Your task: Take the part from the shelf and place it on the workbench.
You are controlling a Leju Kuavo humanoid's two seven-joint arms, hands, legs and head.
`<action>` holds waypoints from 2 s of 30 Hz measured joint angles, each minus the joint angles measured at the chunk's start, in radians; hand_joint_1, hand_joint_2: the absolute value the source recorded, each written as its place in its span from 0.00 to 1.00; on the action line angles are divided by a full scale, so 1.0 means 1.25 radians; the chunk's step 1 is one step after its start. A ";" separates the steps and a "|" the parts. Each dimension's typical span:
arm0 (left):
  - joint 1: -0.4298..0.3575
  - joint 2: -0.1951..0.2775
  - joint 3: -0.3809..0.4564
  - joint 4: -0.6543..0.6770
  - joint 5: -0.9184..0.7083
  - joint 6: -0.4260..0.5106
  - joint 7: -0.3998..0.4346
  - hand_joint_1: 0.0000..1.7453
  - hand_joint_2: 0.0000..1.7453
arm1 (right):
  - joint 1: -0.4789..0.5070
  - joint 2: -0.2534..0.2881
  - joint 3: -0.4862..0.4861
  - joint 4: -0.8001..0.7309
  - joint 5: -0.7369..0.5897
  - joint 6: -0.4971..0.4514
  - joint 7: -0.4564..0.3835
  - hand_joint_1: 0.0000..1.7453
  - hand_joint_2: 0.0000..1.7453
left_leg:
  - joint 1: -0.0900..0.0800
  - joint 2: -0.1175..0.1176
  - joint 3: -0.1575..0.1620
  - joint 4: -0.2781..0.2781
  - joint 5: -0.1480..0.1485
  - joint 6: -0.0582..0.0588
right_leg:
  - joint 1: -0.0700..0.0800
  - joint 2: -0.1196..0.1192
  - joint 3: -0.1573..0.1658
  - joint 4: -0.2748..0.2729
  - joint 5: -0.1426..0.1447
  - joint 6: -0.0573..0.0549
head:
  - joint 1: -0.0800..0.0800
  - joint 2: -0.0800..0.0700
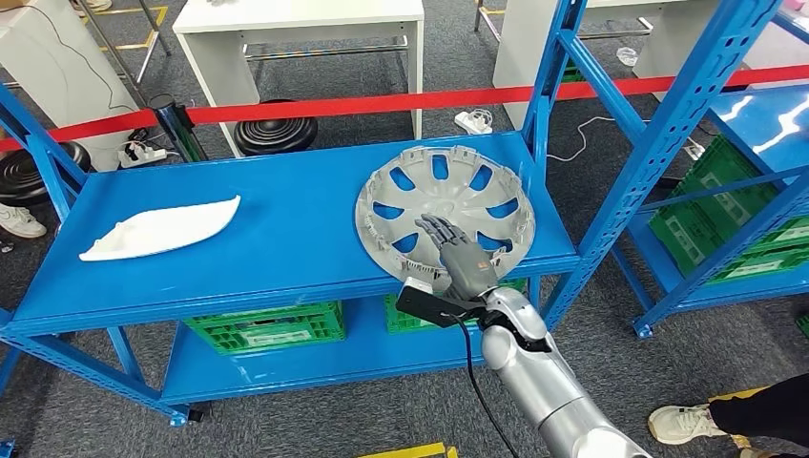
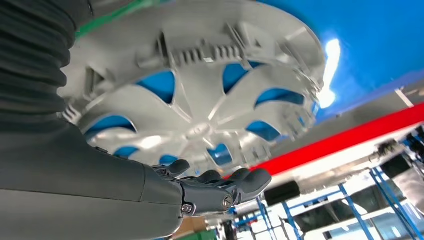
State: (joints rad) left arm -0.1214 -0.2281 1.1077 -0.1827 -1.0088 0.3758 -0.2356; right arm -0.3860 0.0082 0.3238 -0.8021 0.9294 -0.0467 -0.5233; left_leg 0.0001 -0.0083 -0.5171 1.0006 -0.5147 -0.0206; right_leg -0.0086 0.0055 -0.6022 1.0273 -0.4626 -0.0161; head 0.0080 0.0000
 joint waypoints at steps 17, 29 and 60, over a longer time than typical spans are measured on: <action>-0.003 0.000 -0.001 0.000 0.006 -0.021 -0.002 0.00 0.00 | -0.008 0.005 -0.007 0.103 0.035 0.003 0.021 0.00 1.00 | 0.000 0.000 -0.001 0.000 0.000 0.000 | 0.000 0.000 0.000 0.000 0.000 0.000 | 0.000 0.000; -0.001 0.000 -0.001 0.000 0.014 0.002 0.000 0.00 1.00 | -0.010 0.006 0.000 0.100 0.056 0.017 0.046 0.00 1.00 | 0.000 0.000 0.000 0.000 0.000 0.000 | 0.000 0.000 0.001 0.000 0.000 0.000 | 0.000 0.000; -0.003 0.002 -0.001 0.000 0.021 0.058 0.007 0.00 1.00 | -0.008 0.006 0.012 0.093 0.068 0.003 0.080 0.00 1.00 | 0.000 0.000 0.001 0.000 0.000 0.000 | 0.000 0.000 0.000 0.000 0.000 0.000 | 0.000 0.000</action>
State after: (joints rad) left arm -0.1248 -0.2258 1.1070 -0.1831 -0.9826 0.4479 -0.2272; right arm -0.3963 0.0154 0.3391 -0.6862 1.0146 -0.0428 -0.4227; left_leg 0.0001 -0.0082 -0.5162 1.0006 -0.5148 -0.0205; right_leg -0.0084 0.0056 -0.6016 1.0273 -0.4626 -0.0161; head 0.0080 0.0000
